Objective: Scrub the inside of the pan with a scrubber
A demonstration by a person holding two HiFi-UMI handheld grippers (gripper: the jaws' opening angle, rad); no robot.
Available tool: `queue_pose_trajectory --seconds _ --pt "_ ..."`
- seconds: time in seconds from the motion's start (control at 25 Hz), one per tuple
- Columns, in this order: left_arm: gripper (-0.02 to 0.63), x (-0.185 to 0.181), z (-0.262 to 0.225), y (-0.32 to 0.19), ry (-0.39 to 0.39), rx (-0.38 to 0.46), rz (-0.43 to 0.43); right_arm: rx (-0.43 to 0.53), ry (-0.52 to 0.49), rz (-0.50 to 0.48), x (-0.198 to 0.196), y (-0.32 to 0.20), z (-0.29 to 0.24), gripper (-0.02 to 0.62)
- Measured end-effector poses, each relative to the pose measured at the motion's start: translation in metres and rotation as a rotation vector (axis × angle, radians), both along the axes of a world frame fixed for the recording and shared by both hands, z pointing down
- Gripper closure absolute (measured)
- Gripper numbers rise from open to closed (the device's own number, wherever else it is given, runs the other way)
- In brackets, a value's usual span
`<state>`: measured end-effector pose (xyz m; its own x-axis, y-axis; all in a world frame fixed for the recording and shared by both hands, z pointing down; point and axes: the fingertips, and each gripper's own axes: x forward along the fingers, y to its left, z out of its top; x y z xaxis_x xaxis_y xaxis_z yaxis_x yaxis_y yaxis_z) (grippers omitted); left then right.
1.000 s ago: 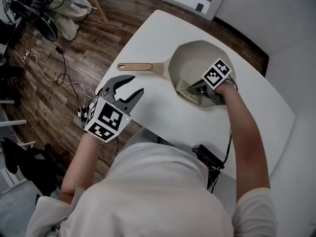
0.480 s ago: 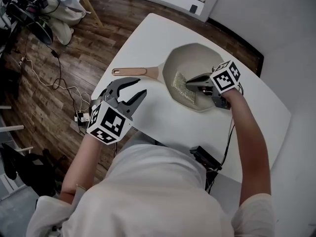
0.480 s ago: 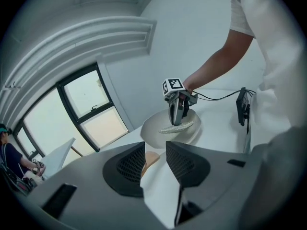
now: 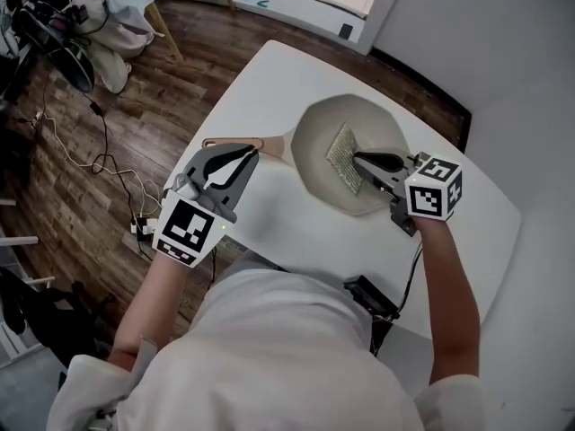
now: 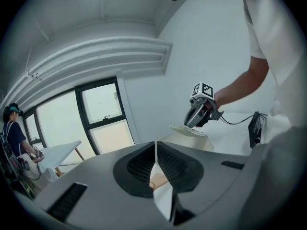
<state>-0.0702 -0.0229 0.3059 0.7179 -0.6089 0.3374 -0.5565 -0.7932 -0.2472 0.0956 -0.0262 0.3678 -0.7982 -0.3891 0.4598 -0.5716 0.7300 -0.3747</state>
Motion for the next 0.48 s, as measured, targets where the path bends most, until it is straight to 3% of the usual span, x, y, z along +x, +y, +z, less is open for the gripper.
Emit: queue_pose_trajectory --seconds 0.12,0.32,0.48 --pt "0.586 0.002 -0.021 -0.002 0.072 0.014 -0.005 0.088 -0.078 0.097 0.01 0.006 -0.038 0.572" --pt "0.594 0.001 -0.046 -0.007 0.185 0.017 -0.015 0.205 -0.292 0.293 0.043 0.016 -0.1 0.572" --pt "0.594 0.001 -0.068 -0.007 0.236 0.029 -0.022 0.357 -0.25 0.426 0.075 0.028 -0.136 0.572"
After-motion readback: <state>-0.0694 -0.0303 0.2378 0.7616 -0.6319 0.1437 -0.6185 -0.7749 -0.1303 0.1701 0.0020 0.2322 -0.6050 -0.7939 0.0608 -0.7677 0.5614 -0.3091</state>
